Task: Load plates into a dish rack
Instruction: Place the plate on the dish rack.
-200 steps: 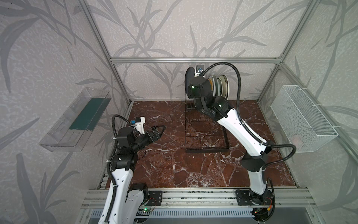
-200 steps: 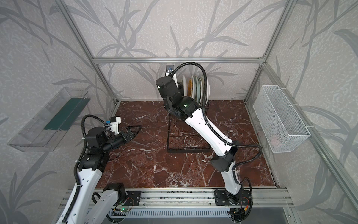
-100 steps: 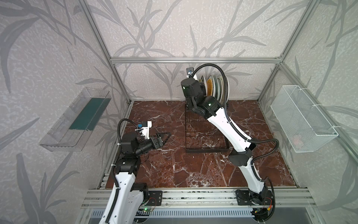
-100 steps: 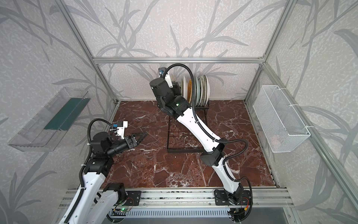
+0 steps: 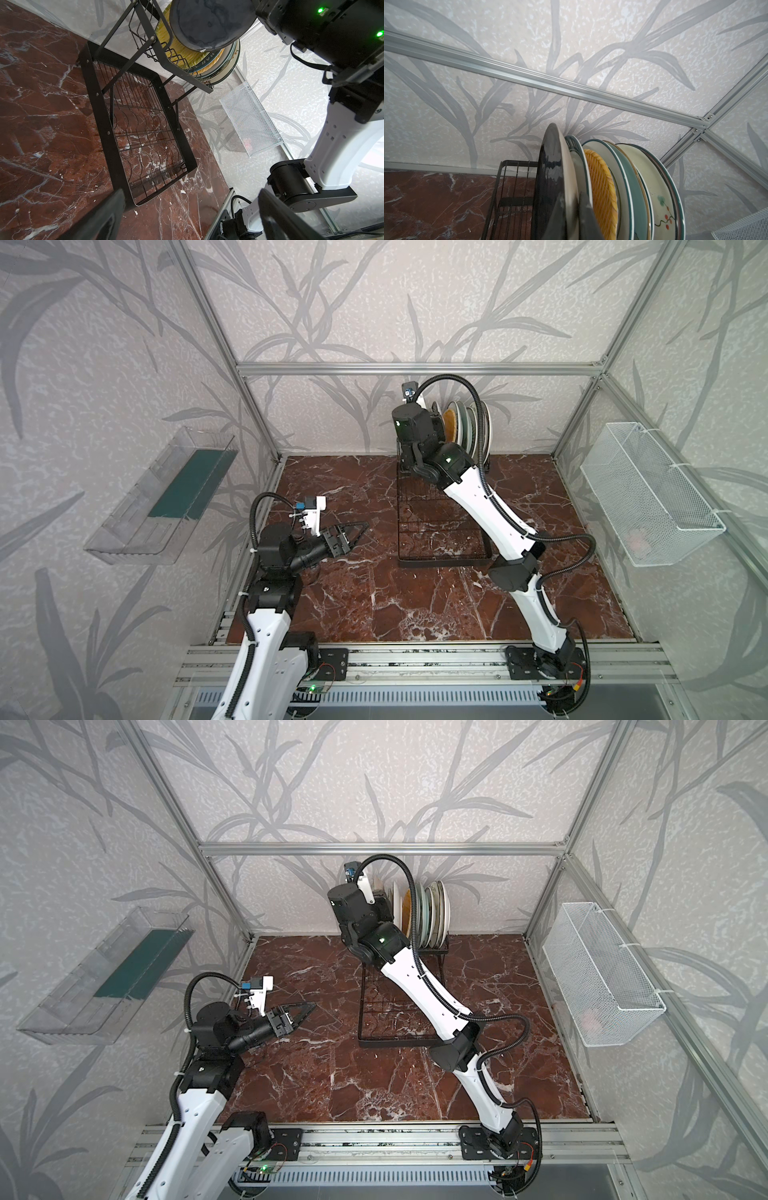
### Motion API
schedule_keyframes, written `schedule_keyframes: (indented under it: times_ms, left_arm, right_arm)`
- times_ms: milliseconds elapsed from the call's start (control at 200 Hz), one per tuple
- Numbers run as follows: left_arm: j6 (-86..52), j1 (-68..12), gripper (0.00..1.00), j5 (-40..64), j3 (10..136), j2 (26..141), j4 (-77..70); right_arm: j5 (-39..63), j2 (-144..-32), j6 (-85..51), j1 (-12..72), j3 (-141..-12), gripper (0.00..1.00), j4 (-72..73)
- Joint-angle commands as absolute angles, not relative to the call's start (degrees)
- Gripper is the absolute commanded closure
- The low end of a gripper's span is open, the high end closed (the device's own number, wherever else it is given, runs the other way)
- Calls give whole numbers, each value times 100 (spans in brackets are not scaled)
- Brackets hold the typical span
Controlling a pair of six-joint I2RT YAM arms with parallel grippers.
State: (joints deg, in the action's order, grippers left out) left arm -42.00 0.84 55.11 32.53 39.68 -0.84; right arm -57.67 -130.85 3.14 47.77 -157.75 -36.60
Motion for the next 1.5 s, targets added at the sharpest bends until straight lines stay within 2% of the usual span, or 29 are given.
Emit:
schedule_keyframes:
  times_ms: [0, 550, 1495]
  left_arm:
    - [-4210, 45, 1, 5642, 3234, 3959, -281]
    - [-4278, 35, 1, 5702, 3217, 3956, -398]
    - [-4307, 32, 1, 5695, 3199, 3939, -457]
  right_arm:
    - [-6102, -13103, 392, 4755, -16009, 100, -2938]
    - [-6108, -13428, 508, 4676, -16047, 100, -2878]
    - [-5286, -13518, -501, 4404, -15944, 100, -3955]
